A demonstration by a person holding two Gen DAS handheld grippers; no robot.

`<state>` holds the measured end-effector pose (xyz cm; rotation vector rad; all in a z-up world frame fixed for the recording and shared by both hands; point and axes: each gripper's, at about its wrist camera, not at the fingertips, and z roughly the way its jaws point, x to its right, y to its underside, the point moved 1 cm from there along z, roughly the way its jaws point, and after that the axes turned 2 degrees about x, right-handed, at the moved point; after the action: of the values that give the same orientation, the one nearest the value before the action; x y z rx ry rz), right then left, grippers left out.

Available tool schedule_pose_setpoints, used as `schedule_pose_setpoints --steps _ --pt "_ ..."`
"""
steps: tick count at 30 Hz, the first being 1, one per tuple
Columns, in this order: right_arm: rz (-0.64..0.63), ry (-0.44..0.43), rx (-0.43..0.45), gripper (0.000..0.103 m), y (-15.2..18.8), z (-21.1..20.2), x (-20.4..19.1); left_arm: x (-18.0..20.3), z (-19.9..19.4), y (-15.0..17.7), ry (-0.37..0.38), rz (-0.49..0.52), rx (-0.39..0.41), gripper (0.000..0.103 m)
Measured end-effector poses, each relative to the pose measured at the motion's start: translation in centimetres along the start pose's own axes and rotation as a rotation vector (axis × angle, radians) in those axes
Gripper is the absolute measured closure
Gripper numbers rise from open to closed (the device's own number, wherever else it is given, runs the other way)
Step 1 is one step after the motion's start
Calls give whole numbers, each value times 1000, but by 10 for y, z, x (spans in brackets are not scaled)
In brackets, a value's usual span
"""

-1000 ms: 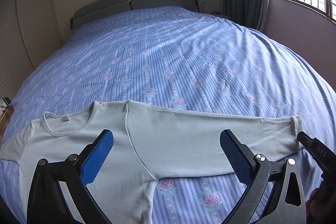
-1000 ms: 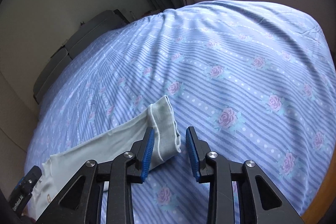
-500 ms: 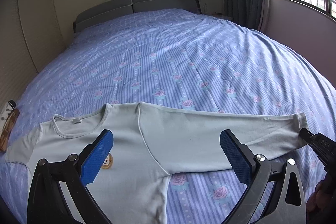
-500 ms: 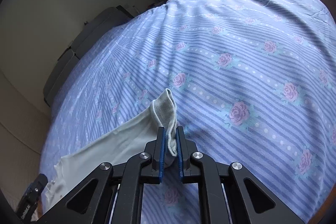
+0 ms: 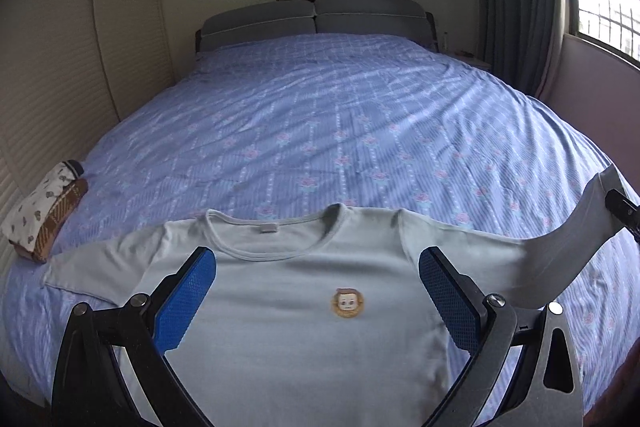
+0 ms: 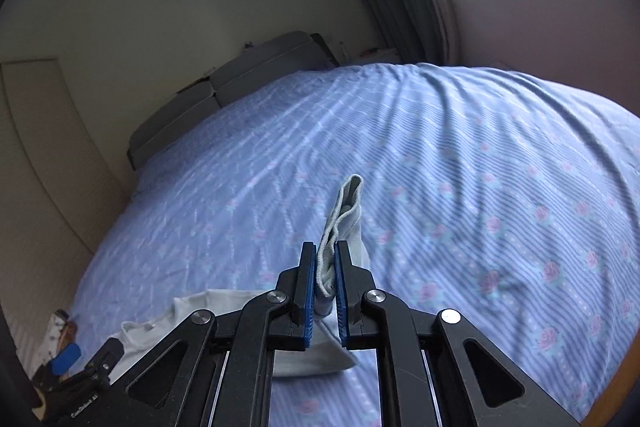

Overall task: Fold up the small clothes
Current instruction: 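Lift the sleeve with the right gripper and fold it across the shirt body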

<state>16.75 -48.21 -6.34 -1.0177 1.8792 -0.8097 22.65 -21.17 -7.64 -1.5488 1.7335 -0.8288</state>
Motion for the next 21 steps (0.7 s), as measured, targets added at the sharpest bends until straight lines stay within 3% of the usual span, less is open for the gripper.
schedule_pose_setpoints --steps 9,15,21 --pt "-230 -150 -32 93 35 23 -145 -122 -2 9 -120 -154 -23 0" --pt "-374 -224 -89 93 90 51 -233 -183 -2 33 -188 -224 -69 0" --pt "-502 -285 -199 93 155 76 -293 -233 1 52 -248 -299 -95 0"
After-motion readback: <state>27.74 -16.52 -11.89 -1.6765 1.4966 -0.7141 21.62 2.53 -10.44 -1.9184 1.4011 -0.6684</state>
